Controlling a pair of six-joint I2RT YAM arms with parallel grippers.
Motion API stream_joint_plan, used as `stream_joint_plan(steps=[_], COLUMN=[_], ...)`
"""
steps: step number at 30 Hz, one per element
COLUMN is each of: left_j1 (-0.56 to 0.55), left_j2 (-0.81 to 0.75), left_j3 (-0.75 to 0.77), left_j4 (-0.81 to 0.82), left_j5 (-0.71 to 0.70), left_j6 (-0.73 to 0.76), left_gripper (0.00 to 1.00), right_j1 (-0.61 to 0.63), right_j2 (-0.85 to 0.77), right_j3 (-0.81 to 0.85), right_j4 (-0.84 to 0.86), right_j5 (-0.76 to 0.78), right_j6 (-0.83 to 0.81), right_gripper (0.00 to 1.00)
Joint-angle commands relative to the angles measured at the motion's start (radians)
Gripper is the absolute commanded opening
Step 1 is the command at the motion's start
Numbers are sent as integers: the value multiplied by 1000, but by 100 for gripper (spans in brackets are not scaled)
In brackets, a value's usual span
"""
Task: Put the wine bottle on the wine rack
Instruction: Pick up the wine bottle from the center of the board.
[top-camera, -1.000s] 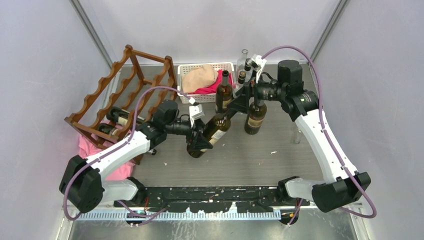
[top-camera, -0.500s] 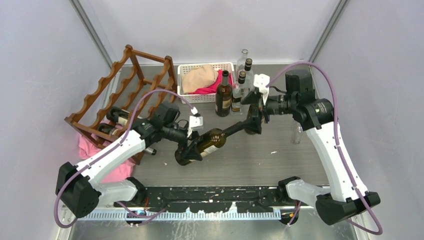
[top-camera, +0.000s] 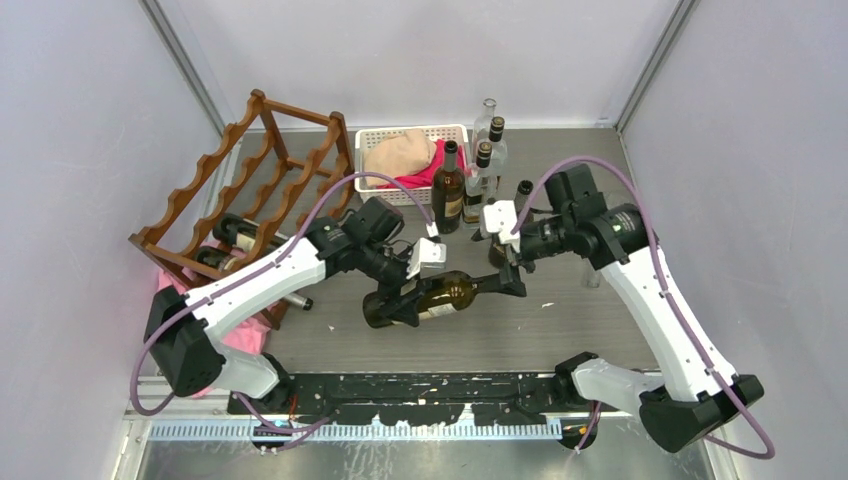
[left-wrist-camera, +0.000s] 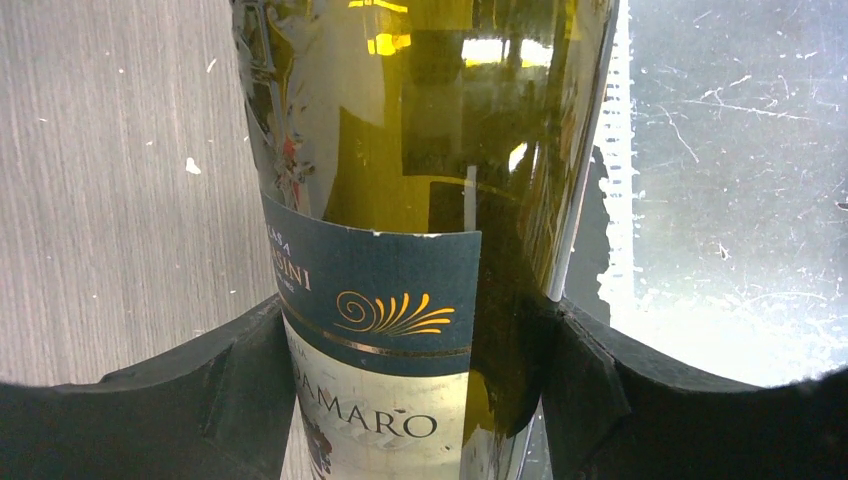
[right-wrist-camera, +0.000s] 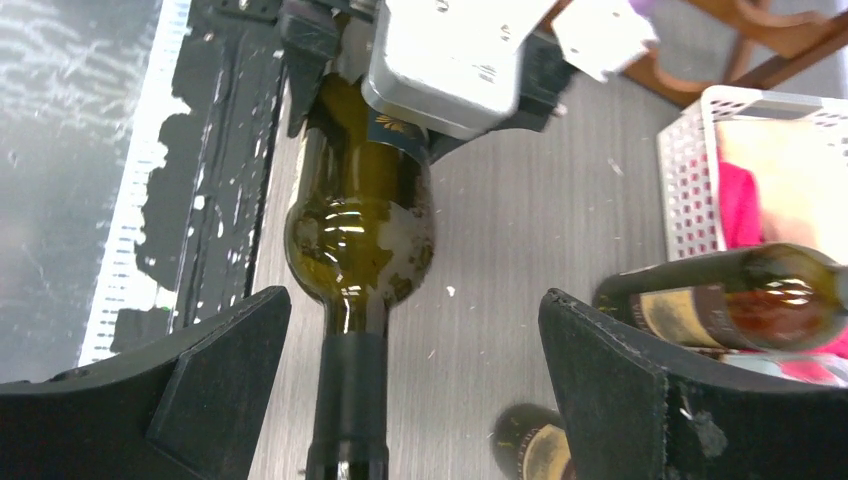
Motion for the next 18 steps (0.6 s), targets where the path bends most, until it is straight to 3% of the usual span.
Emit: stream_joint_plan(steps=[1, 18], left_j1=[-19, -31], left_j2=[16, 27], left_j3=[94, 100], left_j4=[-14, 31], left_j5=[17, 3], left_j6=[21, -15], left_gripper=[0, 0], right_j1=[82, 214], right_j2=[19, 11], right_j3=[22, -109], right_j4=[-98, 70], right_j5=[117, 282], right_j6=[-134, 60], right_gripper=[100, 100])
